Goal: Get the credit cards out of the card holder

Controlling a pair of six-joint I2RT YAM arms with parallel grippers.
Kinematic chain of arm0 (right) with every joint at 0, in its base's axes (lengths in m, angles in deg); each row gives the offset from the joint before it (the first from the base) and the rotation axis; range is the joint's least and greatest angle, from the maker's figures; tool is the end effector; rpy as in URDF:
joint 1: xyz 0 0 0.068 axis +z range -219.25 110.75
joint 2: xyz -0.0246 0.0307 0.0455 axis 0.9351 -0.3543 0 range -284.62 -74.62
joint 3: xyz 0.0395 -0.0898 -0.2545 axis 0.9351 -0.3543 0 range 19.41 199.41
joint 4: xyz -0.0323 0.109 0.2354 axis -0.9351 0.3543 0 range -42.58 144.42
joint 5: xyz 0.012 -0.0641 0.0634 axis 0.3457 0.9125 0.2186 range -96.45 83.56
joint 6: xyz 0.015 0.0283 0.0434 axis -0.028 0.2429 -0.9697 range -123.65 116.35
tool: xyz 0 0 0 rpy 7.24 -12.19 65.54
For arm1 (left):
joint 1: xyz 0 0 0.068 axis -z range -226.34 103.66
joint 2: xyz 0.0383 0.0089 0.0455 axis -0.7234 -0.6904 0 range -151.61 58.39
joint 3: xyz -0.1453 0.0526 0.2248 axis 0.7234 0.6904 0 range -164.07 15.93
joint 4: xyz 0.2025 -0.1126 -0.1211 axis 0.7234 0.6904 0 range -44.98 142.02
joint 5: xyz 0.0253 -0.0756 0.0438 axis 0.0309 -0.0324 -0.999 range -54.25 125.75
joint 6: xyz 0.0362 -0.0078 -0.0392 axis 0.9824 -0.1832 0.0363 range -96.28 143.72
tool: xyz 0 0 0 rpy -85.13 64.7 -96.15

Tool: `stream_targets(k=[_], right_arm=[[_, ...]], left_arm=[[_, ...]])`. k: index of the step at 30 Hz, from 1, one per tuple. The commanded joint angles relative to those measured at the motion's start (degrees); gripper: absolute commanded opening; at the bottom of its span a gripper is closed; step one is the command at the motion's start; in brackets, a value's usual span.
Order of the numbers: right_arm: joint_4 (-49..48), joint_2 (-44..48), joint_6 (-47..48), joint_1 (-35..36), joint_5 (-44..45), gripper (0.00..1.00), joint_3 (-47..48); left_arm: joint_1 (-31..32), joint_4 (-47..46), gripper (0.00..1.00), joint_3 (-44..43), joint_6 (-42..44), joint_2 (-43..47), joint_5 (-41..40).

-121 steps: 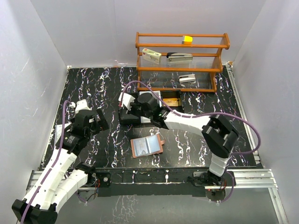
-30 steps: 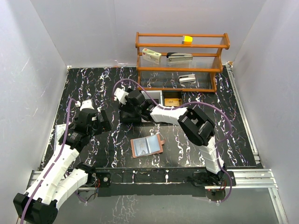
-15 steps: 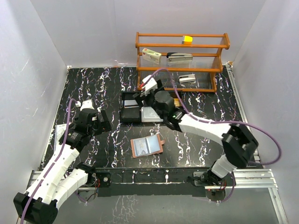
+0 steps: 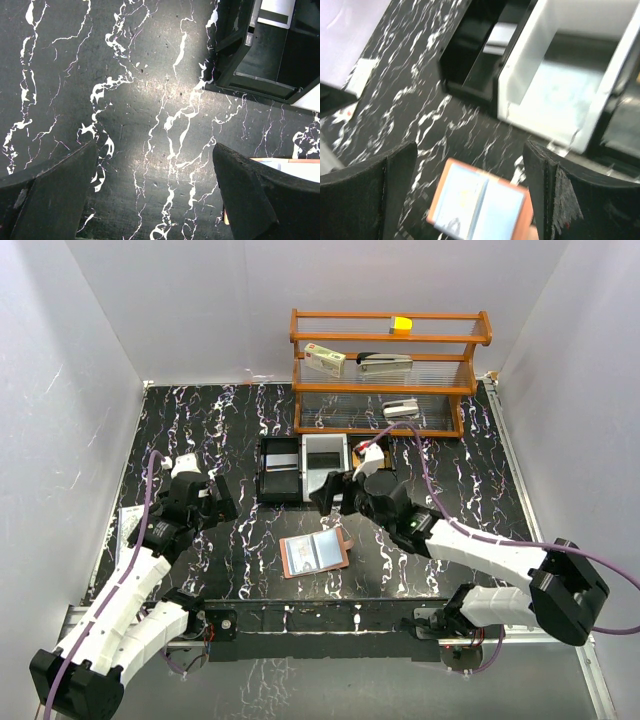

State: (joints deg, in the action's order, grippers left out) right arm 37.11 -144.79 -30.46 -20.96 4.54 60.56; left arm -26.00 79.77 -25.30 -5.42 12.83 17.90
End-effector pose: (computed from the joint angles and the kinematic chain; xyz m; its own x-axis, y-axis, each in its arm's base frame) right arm 0.1894 0.2023 0.2604 -0.4669 0.1416 -0.8729 -0.4506 0.8112 0.3727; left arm 0.1611 -0.0481 0.2753 -0.5687 -0.2835 -0.7722 -0.1938 0.9585 -0.2092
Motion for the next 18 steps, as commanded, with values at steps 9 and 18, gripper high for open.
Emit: stream_targets(k=[9, 18], right_arm=[[13.5, -7.0, -20.7, 5.9, -6.8, 0.78, 0.7], [18.1, -10.7, -21.0, 12.8, 1.2, 0.69, 4.9]], left_arm=[[-0.4, 0.0, 0.99, -0.3, 0.0, -1.1, -1.9], [-0.4, -0.1, 0.99, -0.3, 0.0, 0.2, -2.1]])
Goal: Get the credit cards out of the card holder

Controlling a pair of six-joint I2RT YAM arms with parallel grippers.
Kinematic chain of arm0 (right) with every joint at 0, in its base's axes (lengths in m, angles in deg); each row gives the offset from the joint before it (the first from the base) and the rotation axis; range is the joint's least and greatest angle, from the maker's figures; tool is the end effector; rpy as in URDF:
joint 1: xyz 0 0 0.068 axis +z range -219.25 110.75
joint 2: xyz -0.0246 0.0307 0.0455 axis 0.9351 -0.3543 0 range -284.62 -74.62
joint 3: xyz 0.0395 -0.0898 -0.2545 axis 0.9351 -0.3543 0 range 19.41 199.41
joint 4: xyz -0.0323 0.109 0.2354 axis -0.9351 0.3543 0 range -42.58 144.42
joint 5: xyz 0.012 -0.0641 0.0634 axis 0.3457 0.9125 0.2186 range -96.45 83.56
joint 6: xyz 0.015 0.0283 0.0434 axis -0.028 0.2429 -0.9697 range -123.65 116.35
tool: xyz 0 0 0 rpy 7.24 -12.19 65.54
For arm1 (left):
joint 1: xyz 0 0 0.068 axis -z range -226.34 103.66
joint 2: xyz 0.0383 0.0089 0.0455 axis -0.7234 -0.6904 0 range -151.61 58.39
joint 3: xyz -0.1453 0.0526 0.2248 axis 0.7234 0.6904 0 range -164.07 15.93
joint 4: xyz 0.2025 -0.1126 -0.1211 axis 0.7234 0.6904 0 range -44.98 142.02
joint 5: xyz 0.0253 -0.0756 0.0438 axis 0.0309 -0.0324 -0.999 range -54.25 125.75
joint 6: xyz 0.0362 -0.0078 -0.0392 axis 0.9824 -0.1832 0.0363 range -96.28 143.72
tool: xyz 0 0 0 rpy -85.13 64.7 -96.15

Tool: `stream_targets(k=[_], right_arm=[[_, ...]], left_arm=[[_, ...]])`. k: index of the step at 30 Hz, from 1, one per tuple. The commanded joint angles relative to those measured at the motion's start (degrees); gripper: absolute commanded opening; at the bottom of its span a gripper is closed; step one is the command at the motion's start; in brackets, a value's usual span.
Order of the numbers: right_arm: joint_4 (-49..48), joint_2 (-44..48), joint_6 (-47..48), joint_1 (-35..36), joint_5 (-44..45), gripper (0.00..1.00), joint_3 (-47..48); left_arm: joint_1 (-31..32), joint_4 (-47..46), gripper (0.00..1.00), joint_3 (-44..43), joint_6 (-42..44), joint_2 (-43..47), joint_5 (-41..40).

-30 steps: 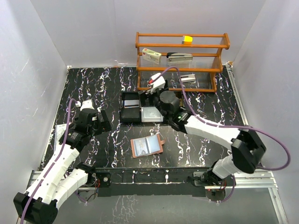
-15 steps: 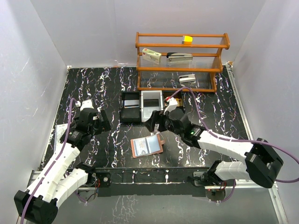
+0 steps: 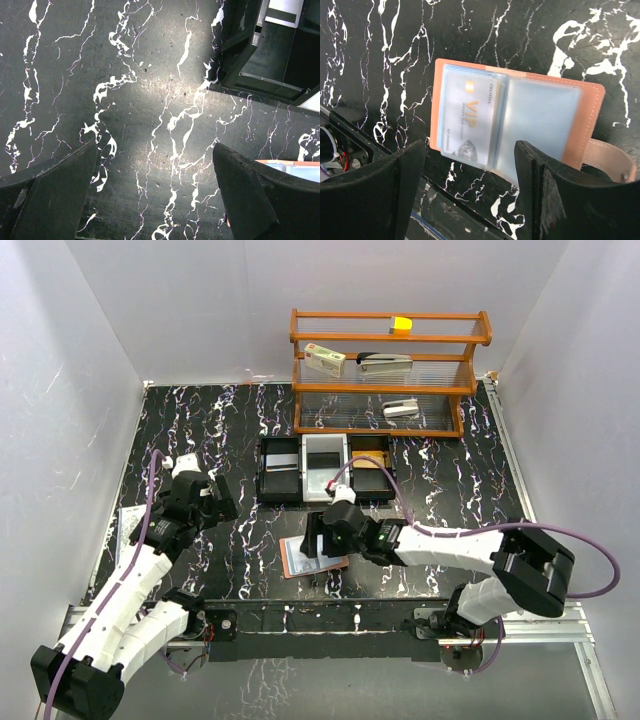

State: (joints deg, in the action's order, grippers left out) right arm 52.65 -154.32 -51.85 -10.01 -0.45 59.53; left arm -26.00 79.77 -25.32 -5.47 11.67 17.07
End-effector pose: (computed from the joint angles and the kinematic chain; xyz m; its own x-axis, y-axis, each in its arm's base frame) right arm 0.1451 0.2365 0.1862 -0.8491 0.0230 -0.5277 -0.2756 0.8329 0.4798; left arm 0.1642 -0.0488 0.2725 -0.5772 -0.2788 -0.7675 -0.2081 0.9591 -0.1918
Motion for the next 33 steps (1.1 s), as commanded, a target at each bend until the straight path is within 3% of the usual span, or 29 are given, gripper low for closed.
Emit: stream_targets(k=[1, 9, 18, 33], right_arm=[[3.8, -1.9, 1.3, 2.2, 7.3, 0.7, 7.1], [10.5, -10.7, 3.6, 3.6, 7.4, 0.67, 15.0], [17.0, -16.5, 4.7, 6.5, 13.1, 0.66, 21.6], [16.4, -21.8, 6.1, 8.1, 15.2, 0.62, 24.4]], left_arm=[[-0.4, -0.3, 0.99, -0.1, 0.0, 1.5, -0.9], [-0.4, 0.8, 0.99, -0.6, -0.7, 2.3, -2.6], [-0.4, 0.3, 0.99, -0.2, -0.8, 3.7, -3.1], [-0.3, 0.3, 0.99, -0.4, -0.7, 2.2, -2.5]])
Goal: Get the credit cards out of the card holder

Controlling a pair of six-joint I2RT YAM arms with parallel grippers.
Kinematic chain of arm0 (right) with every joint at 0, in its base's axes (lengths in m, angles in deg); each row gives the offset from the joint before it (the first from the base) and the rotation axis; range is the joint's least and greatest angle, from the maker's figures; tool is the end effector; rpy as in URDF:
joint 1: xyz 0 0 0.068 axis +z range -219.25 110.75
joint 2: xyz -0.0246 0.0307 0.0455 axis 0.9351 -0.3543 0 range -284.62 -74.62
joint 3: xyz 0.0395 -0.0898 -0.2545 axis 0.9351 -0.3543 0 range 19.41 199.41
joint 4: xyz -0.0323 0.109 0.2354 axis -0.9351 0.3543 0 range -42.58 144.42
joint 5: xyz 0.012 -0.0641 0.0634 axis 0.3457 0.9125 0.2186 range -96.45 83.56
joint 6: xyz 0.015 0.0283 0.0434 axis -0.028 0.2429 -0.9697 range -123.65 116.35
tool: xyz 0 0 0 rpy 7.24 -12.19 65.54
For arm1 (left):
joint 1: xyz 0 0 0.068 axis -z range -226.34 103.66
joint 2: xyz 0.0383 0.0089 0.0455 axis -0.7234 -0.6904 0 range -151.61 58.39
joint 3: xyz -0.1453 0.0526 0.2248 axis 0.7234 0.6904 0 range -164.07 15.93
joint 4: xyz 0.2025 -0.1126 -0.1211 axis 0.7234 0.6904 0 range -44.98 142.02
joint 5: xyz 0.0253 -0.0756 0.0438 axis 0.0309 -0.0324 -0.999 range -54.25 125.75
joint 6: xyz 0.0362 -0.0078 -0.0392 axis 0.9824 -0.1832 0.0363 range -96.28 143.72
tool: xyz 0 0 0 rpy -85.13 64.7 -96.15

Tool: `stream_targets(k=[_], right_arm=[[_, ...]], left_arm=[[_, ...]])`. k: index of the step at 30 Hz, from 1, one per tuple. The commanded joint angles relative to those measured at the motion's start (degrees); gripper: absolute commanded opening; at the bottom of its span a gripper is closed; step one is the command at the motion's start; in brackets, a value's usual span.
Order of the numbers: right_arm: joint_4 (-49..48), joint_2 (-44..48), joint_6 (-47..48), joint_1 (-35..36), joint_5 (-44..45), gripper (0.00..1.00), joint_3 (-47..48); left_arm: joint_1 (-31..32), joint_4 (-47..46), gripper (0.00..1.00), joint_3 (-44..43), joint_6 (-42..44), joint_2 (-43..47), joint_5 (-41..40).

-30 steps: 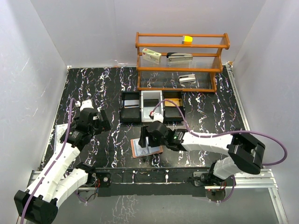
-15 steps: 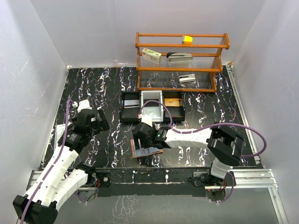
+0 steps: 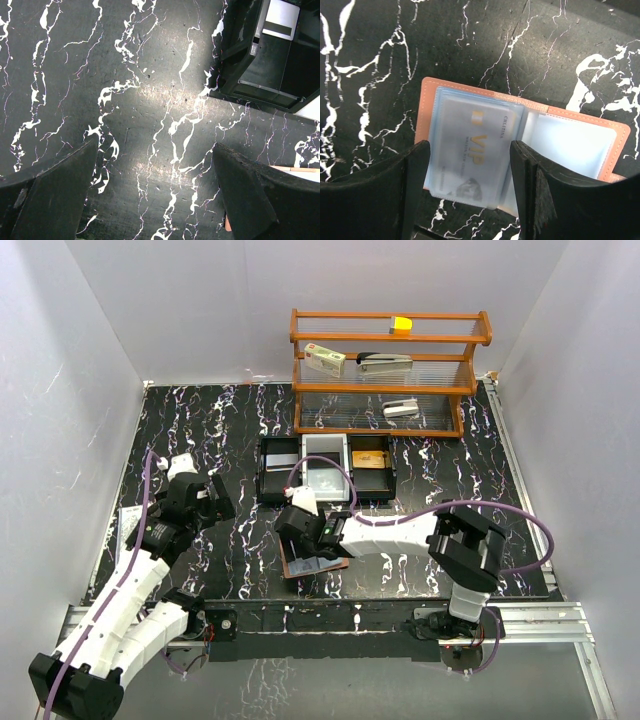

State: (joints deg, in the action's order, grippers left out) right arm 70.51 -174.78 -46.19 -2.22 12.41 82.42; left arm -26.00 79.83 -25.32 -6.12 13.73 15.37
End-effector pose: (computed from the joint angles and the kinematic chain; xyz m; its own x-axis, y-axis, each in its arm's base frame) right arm 0.1478 0.3191 0.1797 -0.7964 -0.2394 -0.5553 -0.3668 0.9213 0.1289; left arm 0.1587 -0.0457 0.2780 -0.5376 -0.2982 -0.7887 -0.2287 0.9519 -0.2040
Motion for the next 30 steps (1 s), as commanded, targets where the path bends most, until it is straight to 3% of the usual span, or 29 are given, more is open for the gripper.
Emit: stream_targets(k=[1, 9, 17, 25, 30], right_arm=[[-1.9, -1.7, 0.5, 0.3, 1.9, 0.62, 1.4], [-1.8, -4.1, 0.4, 0.3, 1.8, 0.56, 1.2], [-4.7, -1.3, -0.2, 0.2, 1.1, 0.34, -2.2], [-5.6, -1.6, -0.6, 0.2, -0.1, 0.21, -3.2], [-6.7, -1.0, -0.4, 0.1, -1.1, 0.01, -3.9]], left_arm=[[-0.3, 0.2, 0.99, -0.3, 0.0, 0.0, -0.7], [-0.4, 0.1, 0.99, -0.4, 0.1, -0.8, -0.1], [-0.3, -0.3, 0.99, -0.2, 0.4, -1.3, 1.0], [-0.3, -0.7, 0.99, -0.1, 0.8, -2.1, 2.2], [-0.3, -0.8, 0.99, -0.1, 1.0, -2.3, 2.6]])
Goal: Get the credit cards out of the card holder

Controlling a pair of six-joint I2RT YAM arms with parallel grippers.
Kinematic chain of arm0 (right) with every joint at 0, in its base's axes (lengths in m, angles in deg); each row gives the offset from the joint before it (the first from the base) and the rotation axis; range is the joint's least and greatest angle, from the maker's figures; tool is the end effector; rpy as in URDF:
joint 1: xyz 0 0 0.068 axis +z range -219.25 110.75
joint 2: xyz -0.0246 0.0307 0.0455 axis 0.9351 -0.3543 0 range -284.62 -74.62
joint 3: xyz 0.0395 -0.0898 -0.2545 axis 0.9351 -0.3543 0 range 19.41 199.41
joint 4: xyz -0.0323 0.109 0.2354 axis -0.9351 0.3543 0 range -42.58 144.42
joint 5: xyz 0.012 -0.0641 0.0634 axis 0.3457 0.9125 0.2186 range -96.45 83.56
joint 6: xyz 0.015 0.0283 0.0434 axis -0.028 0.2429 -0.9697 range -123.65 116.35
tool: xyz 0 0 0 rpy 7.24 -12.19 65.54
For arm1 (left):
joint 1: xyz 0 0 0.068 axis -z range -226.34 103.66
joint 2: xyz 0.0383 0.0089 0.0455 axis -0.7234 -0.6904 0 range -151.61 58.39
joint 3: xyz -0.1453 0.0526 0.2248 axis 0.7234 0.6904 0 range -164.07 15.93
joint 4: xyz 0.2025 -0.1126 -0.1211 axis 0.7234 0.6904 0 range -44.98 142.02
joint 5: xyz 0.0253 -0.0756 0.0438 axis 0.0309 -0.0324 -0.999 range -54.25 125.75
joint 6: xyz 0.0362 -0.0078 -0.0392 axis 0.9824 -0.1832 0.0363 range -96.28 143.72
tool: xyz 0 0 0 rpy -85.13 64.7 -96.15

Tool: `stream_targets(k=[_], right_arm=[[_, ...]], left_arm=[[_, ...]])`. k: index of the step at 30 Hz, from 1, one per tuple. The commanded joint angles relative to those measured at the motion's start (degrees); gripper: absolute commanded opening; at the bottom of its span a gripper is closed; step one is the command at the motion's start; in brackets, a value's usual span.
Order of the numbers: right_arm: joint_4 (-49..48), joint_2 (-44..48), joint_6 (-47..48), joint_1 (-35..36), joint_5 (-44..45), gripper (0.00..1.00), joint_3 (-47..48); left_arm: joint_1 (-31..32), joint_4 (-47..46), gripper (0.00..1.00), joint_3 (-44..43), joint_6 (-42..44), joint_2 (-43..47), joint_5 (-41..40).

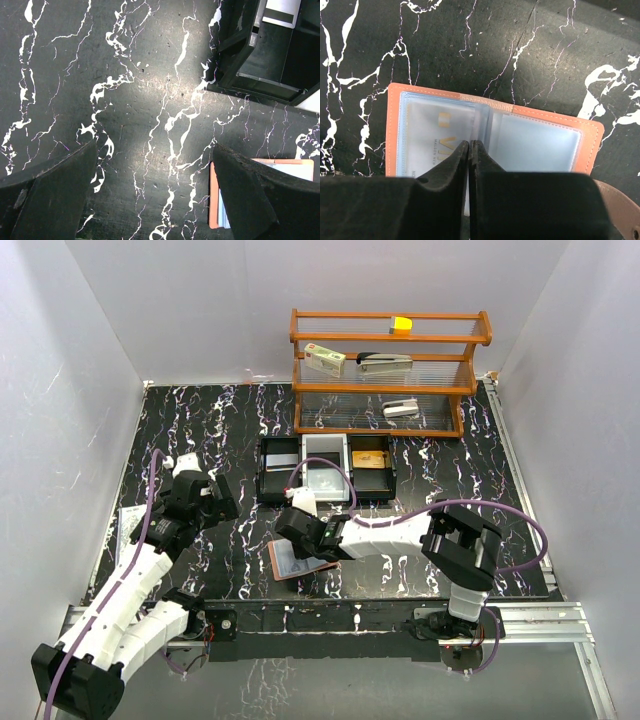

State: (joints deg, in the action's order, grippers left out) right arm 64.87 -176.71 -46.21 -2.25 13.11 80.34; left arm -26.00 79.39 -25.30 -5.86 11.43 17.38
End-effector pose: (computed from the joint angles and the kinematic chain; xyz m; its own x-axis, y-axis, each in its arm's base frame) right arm 0.1498 0.3223 0.1637 -0.7863 -0.2212 -0.5768 -0.3631 0.9209 0.1418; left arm 0.1652 -0.0493 0.2723 -0.5764 -0.2860 -0.7655 -0.2079 0.9573 -0.2010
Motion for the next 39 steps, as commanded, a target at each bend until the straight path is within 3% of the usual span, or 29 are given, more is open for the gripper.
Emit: stream_targets(k=[1, 9, 15, 20, 28, 39], right_arm=[[-1.5, 1.2, -0.4, 0.1, -2.3, 0.0, -2.1], [-10.6, 7.1, 0.2, -2.8, -12.1, 0.02, -7.4], [-4.5, 6.9, 3.8, -2.8, -12.5, 0.4, -1.6], [-0.1, 4.3, 4.1, -2.5, -10.6, 0.6, 3.1], [5.2, -2.6, 1.9, -1.5, -6.3, 0.64, 8.6], [8.1, -6.4, -0.8, -1.1, -3.4, 0.63, 8.9]], left_arm=[[-0.3, -0.4, 0.99, -0.1, 0.7, 0.0, 0.8], [-0.3, -0.8, 0.99, 0.1, 1.0, -0.2, 2.3], [-0.4, -0.5, 0.99, 0.0, 0.8, 0.0, 1.9], [-0.3, -0.5, 0.99, 0.1, 0.8, 0.6, 1.8], [-0.3, -0.4, 0.99, 0.0, 0.8, 0.5, 1.5], [-0.4, -0.4, 0.99, 0.0, 0.9, 0.2, 1.4]])
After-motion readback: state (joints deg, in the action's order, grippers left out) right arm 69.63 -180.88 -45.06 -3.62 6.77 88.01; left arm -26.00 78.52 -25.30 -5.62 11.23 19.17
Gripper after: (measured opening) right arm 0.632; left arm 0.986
